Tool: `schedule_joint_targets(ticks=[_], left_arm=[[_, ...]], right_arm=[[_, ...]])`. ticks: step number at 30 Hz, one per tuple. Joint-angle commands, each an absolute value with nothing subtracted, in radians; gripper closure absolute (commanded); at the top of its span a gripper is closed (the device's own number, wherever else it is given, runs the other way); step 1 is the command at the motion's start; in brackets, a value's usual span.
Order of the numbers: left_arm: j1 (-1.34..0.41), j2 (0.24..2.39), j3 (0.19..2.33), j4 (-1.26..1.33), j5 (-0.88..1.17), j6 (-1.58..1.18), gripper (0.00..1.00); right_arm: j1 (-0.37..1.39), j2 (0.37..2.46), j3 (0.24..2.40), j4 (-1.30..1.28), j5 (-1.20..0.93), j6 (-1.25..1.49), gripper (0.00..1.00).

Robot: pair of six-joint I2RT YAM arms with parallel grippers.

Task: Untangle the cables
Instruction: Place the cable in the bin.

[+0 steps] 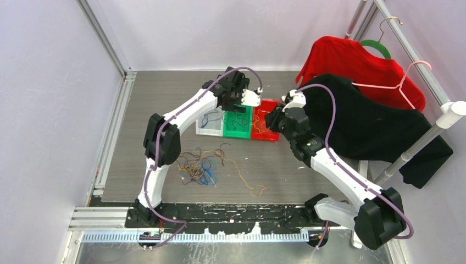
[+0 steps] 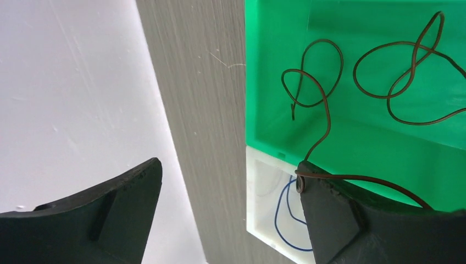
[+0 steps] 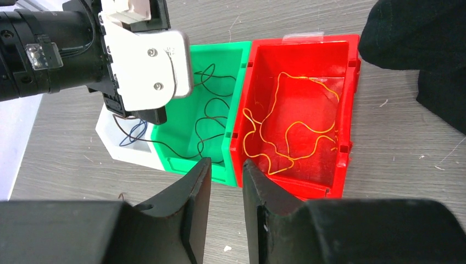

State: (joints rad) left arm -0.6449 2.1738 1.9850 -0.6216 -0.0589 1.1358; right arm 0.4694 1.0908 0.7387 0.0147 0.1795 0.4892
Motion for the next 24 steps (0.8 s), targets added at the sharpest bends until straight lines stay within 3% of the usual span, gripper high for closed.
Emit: schedule_joint_targets(ticks=[1, 4, 9, 18, 24], left_arm=[[-0.661, 2.07, 2.061, -0.618, -0.025, 1.196, 0.06], [-0.664, 2.08, 2.199, -0.828, 0.056, 1.188, 0.0], [-0.672, 2.11, 2.351, -1.071, 0.101, 1.186, 0.0], [-0.663, 2.085, 2.284, -1.104, 0.163, 1.086, 0.0], [-0.662, 2.108, 2.275, -1.085, 0.234, 0.966, 0.0]], right_arm=[[0.466, 1.081, 0.786, 0.031, 0.165, 0.502, 0.66], [0.466, 1.086, 0.789, 0.035, 0.162, 0.508, 0.6], [0.466, 1.108, 0.796, 0.078, 0.112, 0.523, 0.54], [0.467, 1.146, 0.737, 0.29, -0.003, 0.611, 0.41], [0.467, 1.262, 0.681, 0.55, -0.072, 0.747, 0.42]])
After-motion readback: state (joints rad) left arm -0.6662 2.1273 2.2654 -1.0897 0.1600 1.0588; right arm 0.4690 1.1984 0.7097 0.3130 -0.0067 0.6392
